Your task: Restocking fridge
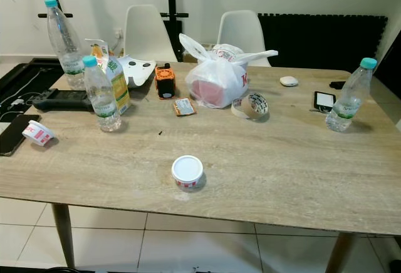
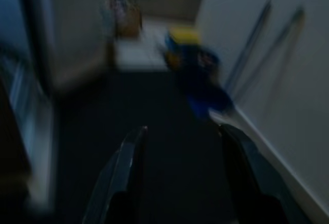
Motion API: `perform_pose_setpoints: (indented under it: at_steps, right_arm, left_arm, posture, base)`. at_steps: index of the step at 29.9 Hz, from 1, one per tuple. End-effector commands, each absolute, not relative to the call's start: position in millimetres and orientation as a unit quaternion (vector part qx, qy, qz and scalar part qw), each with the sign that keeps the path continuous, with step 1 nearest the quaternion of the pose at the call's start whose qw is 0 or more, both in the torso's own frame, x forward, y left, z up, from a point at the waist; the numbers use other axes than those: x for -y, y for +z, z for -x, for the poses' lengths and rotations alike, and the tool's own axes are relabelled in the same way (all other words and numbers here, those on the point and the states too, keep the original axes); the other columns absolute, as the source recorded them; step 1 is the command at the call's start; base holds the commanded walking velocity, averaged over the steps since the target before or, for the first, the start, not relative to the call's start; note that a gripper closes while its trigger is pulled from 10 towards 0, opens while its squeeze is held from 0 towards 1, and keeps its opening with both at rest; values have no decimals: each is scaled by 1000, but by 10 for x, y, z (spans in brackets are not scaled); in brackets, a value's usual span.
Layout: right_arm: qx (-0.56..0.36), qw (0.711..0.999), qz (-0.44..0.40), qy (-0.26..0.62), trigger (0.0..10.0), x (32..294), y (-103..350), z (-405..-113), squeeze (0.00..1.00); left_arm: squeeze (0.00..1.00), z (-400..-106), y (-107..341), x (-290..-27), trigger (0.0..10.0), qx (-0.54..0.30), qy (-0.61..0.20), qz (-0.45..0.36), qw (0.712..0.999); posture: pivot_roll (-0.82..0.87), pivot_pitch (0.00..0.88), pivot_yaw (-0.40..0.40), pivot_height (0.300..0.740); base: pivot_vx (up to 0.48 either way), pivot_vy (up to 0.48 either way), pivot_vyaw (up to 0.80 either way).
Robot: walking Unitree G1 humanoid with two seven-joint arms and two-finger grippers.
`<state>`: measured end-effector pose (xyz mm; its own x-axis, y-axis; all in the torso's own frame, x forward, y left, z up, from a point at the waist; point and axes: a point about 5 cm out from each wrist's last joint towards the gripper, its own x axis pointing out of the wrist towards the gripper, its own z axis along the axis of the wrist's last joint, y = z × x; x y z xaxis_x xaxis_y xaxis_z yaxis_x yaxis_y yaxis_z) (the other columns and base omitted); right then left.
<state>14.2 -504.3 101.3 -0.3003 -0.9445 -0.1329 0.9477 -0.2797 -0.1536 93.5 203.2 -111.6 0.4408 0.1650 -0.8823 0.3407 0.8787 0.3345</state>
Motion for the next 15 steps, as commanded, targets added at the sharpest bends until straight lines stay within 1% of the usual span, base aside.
perform_pose_setpoints:
  at_steps: [1, 3, 4, 5, 6, 7, 9, 10, 11, 12, 13, 14, 15]
  right_arm:
    - [-26, 683, 37, -729, 10000, 5173, 1433, -588, 0]
    - [-26, 683, 37, -729, 10000, 5173, 1433, -588, 0]
    - [-8, 784, 63, -618, 10000, 5116, 1652, -1188, 0]
    - [-11, 869, 108, -483, 10000, 4901, 1773, -1763, 0]
    - [-11, 869, 108, -483, 10000, 4901, 1773, -1763, 0]
    - [-8, 936, 144, -320, 10000, 4528, 1837, -2252, 0]
    - [-8, 936, 144, -320, 10000, 4528, 1837, -2252, 0]
    - [-2, 968, 161, -192, 10000, 4171, 1859, -2529, 0]
    - [-2, 968, 161, -192, 10000, 4171, 1859, -2529, 0]
    - [5, 985, 150, -80, 10000, 3809, 1848, -2647, 0]
    - [8, 991, 136, -7, 10000, 3560, 1844, -2667, 0]
    - [8, 991, 117, 70, 10000, 3259, 1848, -2712, 141]
    - [8, 991, 117, 70, 10000, 3259, 1848, -2712, 141]
  left_arm:
    - [278, -996, -1109, -1990, 10000, -519, -70, -248, 815]
    - [278, -996, -1109, -1990, 10000, -519, -70, -248, 815]
    - [278, -998, -1110, -1996, 10000, -522, -79, -257, 809]
    - [278, -1001, -1110, -2004, 10000, -525, -89, -266, 804]
    - [278, -1001, -1110, -2004, 10000, -525, -89, -266, 804]
    - [278, -1006, -1110, -2006, 10000, -525, -100, -273, 800]
    - [278, -1006, -1110, -2006, 10000, -525, -100, -273, 800]
    - [278, -1008, -1110, -2008, 10000, -525, -106, -277, 798]
    - [278, -1008, -1110, -2008, 10000, -525, -106, -277, 798]
    - [278, -1006, -1109, -2013, 10000, -524, -105, -275, 799]
    - [278, -1003, -1108, -2019, 10000, -524, -103, -273, 800]
    - [278, -1003, -1108, -2017, 10000, -523, -110, -277, 799]
    - [278, -1003, -1108, -2017, 10000, -523, -110, -277, 799]
  posture:
    - [-41, 0, -25, 740]
    - [-41, 0, -25, 740]
    - [-62, 8, -24, 740]
    - [-83, 19, -19, 740]
    - [-83, 19, -19, 740]
    - [-82, 20, -24, 740]
    - [-82, 20, -24, 740]
    - [-72, 22, -33, 740]
    - [-72, 22, -33, 740]
    - [-72, 22, -34, 740]
    - [-77, 24, -30, 740]
    - [-81, 25, -29, 740]
    - [-81, 25, -29, 740]
  base:
    - [0, 0, 0]
    - [0, 0, 0]
    - [0, 0, 0]
    - [0, 0, 0]
    - [0, 0, 0]
    - [0, 0, 0]
    - [0, 0, 0]
    - [0, 0, 0]
    - [0, 0, 0]
    - [0, 0, 0]
    - [0, 0, 0]
    - [0, 0, 0]
    - [0, 0, 0]
